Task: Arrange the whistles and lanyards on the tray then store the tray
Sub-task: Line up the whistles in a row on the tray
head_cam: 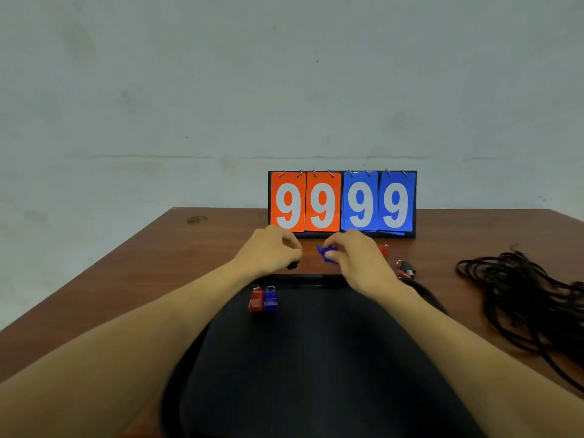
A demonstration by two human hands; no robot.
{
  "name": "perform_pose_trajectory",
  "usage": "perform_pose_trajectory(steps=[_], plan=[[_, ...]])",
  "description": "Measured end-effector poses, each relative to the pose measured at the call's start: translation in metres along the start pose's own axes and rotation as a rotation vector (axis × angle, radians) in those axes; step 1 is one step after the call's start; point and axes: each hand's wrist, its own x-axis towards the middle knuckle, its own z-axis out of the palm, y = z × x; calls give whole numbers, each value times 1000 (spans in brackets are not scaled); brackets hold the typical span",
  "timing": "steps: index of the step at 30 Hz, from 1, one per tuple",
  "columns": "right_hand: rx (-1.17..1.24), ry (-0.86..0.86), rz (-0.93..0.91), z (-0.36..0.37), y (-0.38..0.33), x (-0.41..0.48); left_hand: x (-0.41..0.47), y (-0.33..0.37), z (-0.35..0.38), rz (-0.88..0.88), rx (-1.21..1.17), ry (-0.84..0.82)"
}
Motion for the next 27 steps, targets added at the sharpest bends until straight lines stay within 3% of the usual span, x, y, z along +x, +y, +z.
perform_pose_trajectory(steps=[5, 10, 14, 18, 27], plan=[[62, -85, 56, 10, 4, -30, -28, 4, 14, 47, 148, -90], [19, -147, -43, 18, 7, -43, -42, 1, 22, 98, 395, -78], [-21, -178, -131, 16, 7, -46, -52, -1, 19, 140, 446, -32], [26, -240, -120, 13, 3, -44, -65, -22, 10, 167, 298, 6], [185, -157, -110, 30, -9, -52, -76, -48, 15, 111, -103, -47]])
